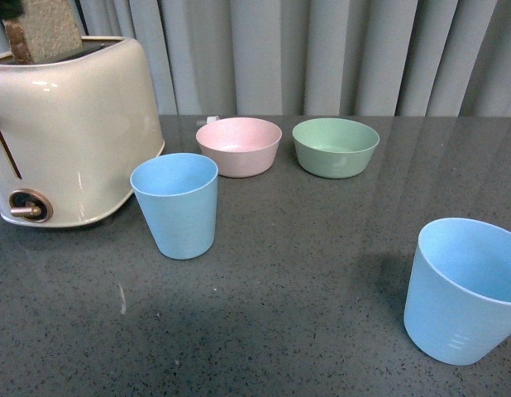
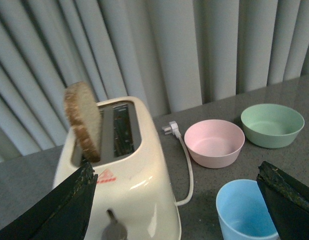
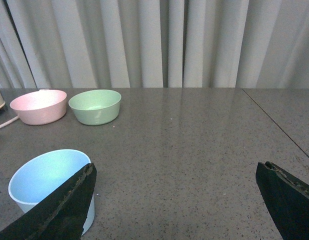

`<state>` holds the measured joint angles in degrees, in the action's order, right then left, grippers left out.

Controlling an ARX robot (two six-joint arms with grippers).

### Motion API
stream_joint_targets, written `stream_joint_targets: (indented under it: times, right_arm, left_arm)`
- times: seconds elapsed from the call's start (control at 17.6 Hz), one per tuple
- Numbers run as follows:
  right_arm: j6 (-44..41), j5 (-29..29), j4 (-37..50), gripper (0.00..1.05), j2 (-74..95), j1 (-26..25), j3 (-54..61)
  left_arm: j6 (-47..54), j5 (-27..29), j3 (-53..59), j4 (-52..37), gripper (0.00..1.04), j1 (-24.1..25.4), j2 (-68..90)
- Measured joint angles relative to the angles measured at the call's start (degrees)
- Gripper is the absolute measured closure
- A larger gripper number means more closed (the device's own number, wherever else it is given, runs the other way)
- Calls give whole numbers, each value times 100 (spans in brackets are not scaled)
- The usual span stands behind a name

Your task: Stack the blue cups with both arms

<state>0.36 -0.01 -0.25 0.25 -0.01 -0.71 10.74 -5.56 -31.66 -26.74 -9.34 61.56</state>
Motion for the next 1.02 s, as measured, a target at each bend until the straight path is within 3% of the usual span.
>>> stream_joint_targets:
  times: [0.17, 0.34, 0.91, 1.02]
  right_arm:
    - [0, 0, 0, 7, 0, 0, 0]
    - [0, 0, 0, 7, 0, 0, 0]
    - [0, 0, 0, 7, 0, 0, 0]
    - [0, 0, 0, 7, 0, 0, 0]
  left_arm:
    - [177, -122, -940, 457, 7, -634, 1764]
    - [181, -144, -1294, 999, 7, -1134, 2490]
    - [136, -37, -1716, 1954, 7, -1189, 3206]
    - [177, -2, -1727, 1967, 19, -1196, 3204]
